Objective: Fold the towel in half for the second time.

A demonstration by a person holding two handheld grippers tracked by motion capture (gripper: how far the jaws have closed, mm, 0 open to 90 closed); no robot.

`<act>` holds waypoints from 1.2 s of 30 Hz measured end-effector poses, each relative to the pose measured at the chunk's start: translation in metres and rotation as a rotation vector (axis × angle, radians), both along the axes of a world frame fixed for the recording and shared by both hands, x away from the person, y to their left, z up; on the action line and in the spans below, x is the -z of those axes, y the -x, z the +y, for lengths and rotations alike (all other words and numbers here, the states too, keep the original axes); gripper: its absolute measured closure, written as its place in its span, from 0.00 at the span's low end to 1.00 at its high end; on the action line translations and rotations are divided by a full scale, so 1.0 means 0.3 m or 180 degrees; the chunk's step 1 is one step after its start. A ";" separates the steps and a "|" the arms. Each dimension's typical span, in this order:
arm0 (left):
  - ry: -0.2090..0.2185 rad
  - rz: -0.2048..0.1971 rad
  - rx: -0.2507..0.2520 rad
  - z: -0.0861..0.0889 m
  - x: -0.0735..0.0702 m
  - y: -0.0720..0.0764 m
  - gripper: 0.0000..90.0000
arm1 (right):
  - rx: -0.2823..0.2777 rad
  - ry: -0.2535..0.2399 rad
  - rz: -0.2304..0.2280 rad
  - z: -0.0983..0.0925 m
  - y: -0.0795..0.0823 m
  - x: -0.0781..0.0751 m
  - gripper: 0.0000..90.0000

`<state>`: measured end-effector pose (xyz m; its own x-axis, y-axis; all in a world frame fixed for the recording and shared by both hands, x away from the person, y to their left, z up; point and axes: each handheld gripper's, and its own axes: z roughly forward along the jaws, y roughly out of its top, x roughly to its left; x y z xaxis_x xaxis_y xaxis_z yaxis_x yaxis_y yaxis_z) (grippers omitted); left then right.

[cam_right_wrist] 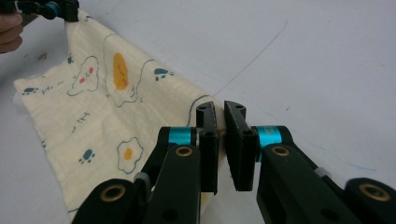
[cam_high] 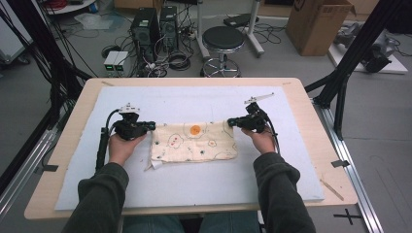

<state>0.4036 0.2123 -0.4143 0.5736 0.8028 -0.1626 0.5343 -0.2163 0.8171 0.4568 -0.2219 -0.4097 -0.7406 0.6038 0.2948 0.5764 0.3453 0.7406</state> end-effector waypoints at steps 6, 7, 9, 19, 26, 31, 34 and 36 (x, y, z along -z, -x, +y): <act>0.0018 -0.0063 0.0071 0.009 -0.009 0.024 0.94 | -0.0097 -0.0013 -0.0069 -0.003 0.026 -0.021 0.93; 0.0018 -0.0069 0.0079 0.007 -0.012 0.028 0.94 | -0.0105 -0.0010 -0.0080 -0.004 0.028 -0.023 0.93; 0.0025 -0.0101 0.0109 0.003 -0.016 0.037 0.94 | -0.0115 -0.0006 -0.0072 -0.003 0.035 -0.028 0.93; 0.0013 -0.0182 0.0215 0.013 -0.002 0.083 0.94 | -0.0235 -0.0037 -0.0110 -0.003 0.066 -0.041 0.93; -0.0030 -0.0290 0.0346 0.002 -0.018 0.115 0.94 | -0.0203 -0.0187 -0.0135 -0.043 0.109 0.002 0.93; -0.0006 -0.0319 0.0357 0.012 0.000 0.150 0.94 | -0.0304 -0.0185 -0.0151 -0.042 0.136 0.008 0.93; -0.0005 -0.0319 0.0391 0.021 0.009 0.166 0.93 | -0.0337 -0.0219 -0.0187 -0.041 0.147 0.003 0.93; -0.0019 -0.0319 0.0426 0.023 0.012 0.177 0.93 | -0.0366 -0.0217 -0.0189 -0.041 0.159 0.003 0.93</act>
